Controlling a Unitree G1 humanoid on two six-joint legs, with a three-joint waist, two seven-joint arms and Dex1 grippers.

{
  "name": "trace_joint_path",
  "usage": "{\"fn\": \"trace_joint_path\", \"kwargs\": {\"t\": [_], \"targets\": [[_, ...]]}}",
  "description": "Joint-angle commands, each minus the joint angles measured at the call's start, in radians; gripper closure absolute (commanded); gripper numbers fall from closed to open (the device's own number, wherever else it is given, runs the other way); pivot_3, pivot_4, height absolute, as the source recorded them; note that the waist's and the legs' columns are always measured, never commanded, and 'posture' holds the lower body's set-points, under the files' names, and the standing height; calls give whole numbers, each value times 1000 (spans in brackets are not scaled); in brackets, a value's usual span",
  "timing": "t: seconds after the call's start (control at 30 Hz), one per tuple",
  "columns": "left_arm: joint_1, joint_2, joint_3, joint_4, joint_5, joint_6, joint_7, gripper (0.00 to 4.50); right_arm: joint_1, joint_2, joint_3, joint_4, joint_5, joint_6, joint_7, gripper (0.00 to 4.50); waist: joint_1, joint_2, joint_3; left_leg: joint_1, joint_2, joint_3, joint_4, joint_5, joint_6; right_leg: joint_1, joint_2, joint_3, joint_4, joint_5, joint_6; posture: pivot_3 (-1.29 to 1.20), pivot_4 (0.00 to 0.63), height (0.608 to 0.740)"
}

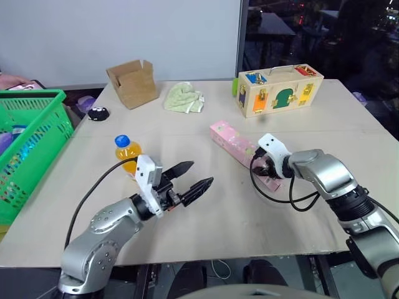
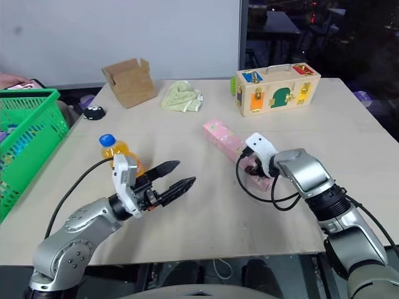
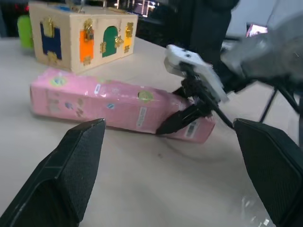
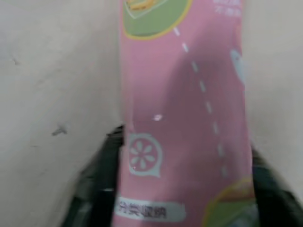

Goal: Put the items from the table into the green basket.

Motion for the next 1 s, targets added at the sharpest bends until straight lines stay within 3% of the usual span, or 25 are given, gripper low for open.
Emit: {"fn": "trace_joint_path", "kwargs": {"t": [0.03, 0.17, 0.43, 0.57, 0.87, 0.9, 0.97, 1.0], "targets": [[-62, -40, 37, 34, -144, 75, 60, 0, 67, 9, -154, -137, 127, -6, 68, 2562, 4, 0, 0, -1, 0, 0, 0, 0, 0, 0, 0, 0, 0, 0, 0, -16, 0, 740], [-117, -70, 51, 103, -239, 138, 96, 0, 128, 27, -260, -280, 273, -14, 145, 2562, -12, 3, 2, -3, -1, -2, 0, 0, 0, -1, 0, 0, 0, 1, 4, -45, 0, 740], [-265, -110, 41, 189, -416, 217, 95, 0, 129, 39, -253, -360, 436, -21, 244, 2562, -34, 3, 2, -3, -1, -3, 0, 0, 0, -1, 1, -1, 0, 1, 5, -79, 0, 740], [-324, -130, 19, 219, -414, 224, 91, 0, 106, 76, -262, -353, 525, 8, 257, 2562, -36, 3, 2, -3, -1, -2, 0, 0, 0, -1, 1, 0, 0, 0, 3, -74, 0, 740], [-389, -179, 26, 242, -422, 195, 92, 0, 34, 30, -243, -286, 606, 35, 336, 2562, -35, 4, 3, -3, -1, -3, 0, 0, 0, -1, 1, 0, 0, 1, 4, -67, 0, 740], [-392, -184, 26, 240, -424, 196, 93, 245, 30, 20, -233, -279, 605, 33, 347, 2588, -33, 3, 3, -4, -1, -3, 0, 0, 0, -1, 1, 0, 0, 1, 4, -70, 0, 740], [-387, -184, 16, 230, -406, 196, 84, 773, 27, 5, -216, -276, 598, 17, 365, 1943, -34, 3, 3, -4, -2, -3, 0, 0, 0, -1, 1, 0, -1, 1, 4, -71, 0, 740], [-381, -189, 18, 224, -411, 195, 89, 1350, 23, 9, -230, -267, 614, 26, 360, 1474, -34, 3, 3, -3, -2, -3, 0, 0, 0, -1, 1, 0, -1, 1, 4, -73, 0, 740]]}}
